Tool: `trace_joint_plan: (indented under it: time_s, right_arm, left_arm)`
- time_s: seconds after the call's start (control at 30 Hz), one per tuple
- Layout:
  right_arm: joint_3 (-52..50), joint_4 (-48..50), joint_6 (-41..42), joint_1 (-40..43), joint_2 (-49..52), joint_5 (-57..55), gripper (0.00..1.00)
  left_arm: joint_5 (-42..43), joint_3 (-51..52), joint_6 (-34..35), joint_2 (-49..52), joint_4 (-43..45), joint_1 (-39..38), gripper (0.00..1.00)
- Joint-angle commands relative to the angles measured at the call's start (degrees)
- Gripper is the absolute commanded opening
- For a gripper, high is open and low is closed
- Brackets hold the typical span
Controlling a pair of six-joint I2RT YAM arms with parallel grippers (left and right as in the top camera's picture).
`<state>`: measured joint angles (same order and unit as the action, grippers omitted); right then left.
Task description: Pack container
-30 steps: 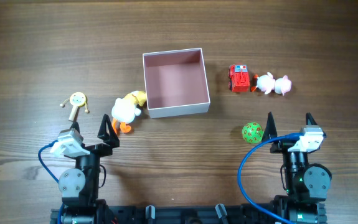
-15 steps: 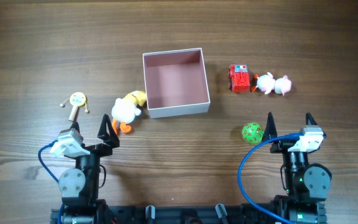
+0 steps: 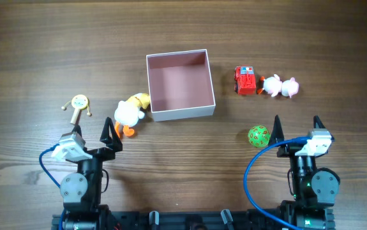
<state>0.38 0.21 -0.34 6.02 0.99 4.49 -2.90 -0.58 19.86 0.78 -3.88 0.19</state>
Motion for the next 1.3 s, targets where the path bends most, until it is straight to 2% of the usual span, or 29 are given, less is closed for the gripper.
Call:
trace_joint_plan:
  time_s: [0.0,0.23,0.4,0.5,0.57,0.73,1.03,1.27]
  right_arm:
    - [-0.1,0.4,-0.6,-0.5,-0.2,0.8,1.00]
    - [-0.1,1.3,2.4,-0.5,-0.2,4.8,1.00]
    - [-0.1,11.6,14.9,-0.5,-0.2,5.6,1.00]
    - [-0.1,17.6,17.3,-0.5,-0.2,10.7,1.00]
    - [-0.1,23.1,18.7,-0.5,-0.2,18.1,1.00]
    - [1.5,26.1,24.8,-0.5,-0.2,22.6,1.00]
    - [12.3,26.6,21.2,-0.5,3.9,22.5,1.00]
    - [27.2,25.7,16.7,-0.5,22.3,29.6,1.00]
  left_arm:
    - [0.5,0.3,-0.1,-0.6,0.0,0.4,1.00]
    - [0.5,0.3,-0.1,-0.6,0.0,0.4,1.00]
    - [0.5,0.3,-0.1,-0.6,0.0,0.4,1.00]
    - [0.5,0.3,-0.1,-0.6,0.0,0.4,1.00]
    - [0.5,0.3,-0.1,-0.6,0.0,0.4,1.00]
    - [0.5,0.3,-0.1,-0.6,0.0,0.4,1.00]
    - [0.5,0.3,-0.1,-0.6,0.0,0.4,1.00]
    - [0.5,0.3,-0.1,-0.6,0.0,0.4,1.00]
